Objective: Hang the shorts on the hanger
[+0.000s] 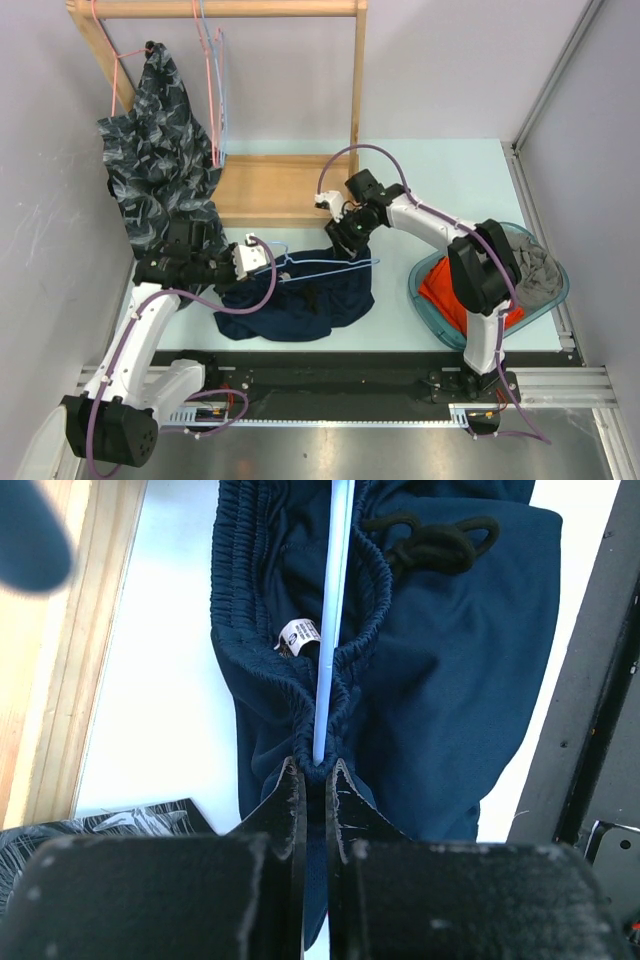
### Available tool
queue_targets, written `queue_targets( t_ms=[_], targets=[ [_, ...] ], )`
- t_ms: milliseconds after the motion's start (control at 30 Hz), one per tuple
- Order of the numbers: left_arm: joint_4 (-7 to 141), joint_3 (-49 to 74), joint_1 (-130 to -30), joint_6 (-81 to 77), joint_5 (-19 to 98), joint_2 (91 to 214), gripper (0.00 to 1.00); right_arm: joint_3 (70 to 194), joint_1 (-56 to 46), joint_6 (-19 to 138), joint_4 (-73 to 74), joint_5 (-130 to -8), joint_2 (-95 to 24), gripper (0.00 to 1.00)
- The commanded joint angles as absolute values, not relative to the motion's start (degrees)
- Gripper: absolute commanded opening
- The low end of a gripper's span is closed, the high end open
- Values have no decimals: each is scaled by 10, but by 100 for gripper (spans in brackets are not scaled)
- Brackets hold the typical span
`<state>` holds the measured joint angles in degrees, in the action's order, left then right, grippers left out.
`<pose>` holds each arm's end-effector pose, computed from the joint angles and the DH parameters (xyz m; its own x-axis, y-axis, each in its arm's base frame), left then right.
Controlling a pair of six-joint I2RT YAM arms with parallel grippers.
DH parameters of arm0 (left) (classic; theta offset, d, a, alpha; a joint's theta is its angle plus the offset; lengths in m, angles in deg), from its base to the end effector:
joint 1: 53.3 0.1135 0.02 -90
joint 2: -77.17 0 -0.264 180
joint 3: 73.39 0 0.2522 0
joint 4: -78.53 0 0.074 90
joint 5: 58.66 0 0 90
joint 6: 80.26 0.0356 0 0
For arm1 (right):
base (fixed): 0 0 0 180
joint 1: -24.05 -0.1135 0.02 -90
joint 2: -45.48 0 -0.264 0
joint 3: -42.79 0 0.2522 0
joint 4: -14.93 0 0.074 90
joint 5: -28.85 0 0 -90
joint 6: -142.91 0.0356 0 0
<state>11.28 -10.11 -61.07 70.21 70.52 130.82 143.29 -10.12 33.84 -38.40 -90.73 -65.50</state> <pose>0.1620 -0.0448 0.2825 -0.0296 0.6848 -0.7282 0.9449 0.2567 0.2030 0.3284 0.2442 0.2199 -0.4832 -0.6714 -0.5619 -0.8746 0.3997 0.2745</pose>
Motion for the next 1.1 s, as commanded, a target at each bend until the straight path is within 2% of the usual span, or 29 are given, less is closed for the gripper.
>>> queue_targets(
  t_ms=[0, 33, 67, 100, 433, 733, 867, 1067],
  targets=[
    [114, -77, -614, 701, 705, 1309, 0, 1429, -92, 344, -382, -886, -665, 27],
    [117, -77, -613, 701, 701, 1311, 0, 1429, -87, 343, -387, -885, -662, 19],
    [118, -78, -612, 701, 697, 1316, 0, 1429, -78, 342, -399, -885, -658, 5],
    [119, -79, -610, 701, 689, 1318, 0, 1429, -72, 339, -407, -881, -647, 0],
    [154, -80, -553, 698, 668, 1363, 0, 1403, -9, 319, -466, -854, -561, 0],
    [139, -65, -541, 738, 646, 1403, 0, 1397, 47, 287, -494, -844, -519, 0],
    [142, -48, -550, 723, 656, 1419, 0, 1410, 29, 287, -480, -869, -484, 0],
    [163, -26, -619, 678, 634, 1434, 0, 1442, -46, 287, -471, -858, -452, 0]
  ],
)
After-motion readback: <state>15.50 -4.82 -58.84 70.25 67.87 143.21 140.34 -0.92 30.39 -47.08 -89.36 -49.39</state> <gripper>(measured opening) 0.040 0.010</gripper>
